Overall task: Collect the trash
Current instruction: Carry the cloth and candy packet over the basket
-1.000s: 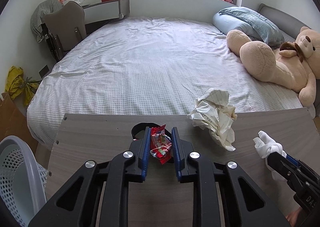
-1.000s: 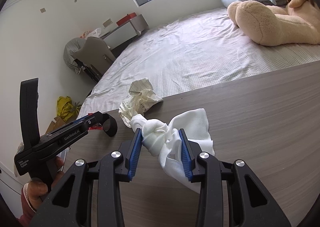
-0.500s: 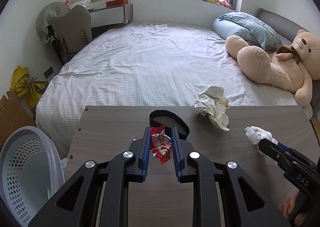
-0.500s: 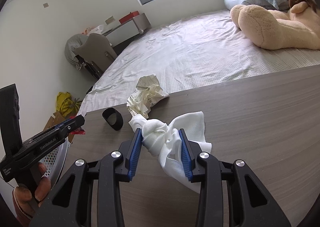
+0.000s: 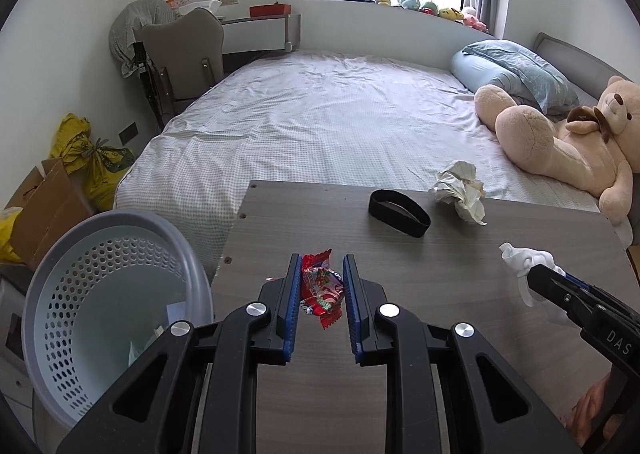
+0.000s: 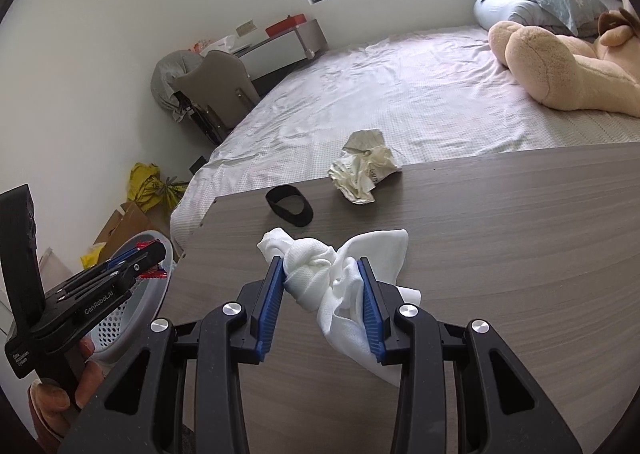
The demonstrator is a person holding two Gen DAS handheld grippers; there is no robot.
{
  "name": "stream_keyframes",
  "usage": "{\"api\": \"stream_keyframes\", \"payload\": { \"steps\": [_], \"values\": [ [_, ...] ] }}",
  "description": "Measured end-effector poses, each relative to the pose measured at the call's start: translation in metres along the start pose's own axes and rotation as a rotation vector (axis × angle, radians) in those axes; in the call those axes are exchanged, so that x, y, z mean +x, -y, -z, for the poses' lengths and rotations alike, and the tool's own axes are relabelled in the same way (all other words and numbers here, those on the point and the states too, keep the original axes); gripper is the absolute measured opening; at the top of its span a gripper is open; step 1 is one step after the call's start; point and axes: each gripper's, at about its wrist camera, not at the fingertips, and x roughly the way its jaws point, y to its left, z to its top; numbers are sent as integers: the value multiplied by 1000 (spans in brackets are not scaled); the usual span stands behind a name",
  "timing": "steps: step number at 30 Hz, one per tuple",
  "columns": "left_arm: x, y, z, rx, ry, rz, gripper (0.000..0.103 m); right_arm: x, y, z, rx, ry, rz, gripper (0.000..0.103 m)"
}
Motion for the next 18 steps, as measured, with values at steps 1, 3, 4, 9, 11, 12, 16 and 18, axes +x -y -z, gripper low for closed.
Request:
{"api": "stream_keyframes", "payload": {
  "steps": [1, 3, 4, 9, 11, 12, 16, 18],
  "values": [
    [-4, -6, 1, -8, 7, -6, 20, 0, -7, 1, -12, -3, -3, 36],
    [-13, -20, 4, -23, 21, -20, 20, 1, -23, 1, -40, -8, -11, 36],
    [-16, -26, 5, -31, 25, -26, 20, 1, -32, 2, -52, -10, -15, 36],
    [-29, -64, 12, -74, 37, -58, 20, 8, -75, 2, -123, -19, -46, 36],
    [-33, -82, 16, -92, 38, -74, 20, 14, -94, 3, -154, -27, -64, 36],
    [-34, -89, 18, -101, 37, -82, 20, 17, -105, 3, -170, -32, -74, 36],
    [-36, -127, 26, -140, 22, -119, 20, 34, -143, 5, -227, -57, -118, 36],
    [-35, -143, 30, -153, 13, -145, 20, 44, -161, 7, -254, -74, -142, 36]
  ]
}}
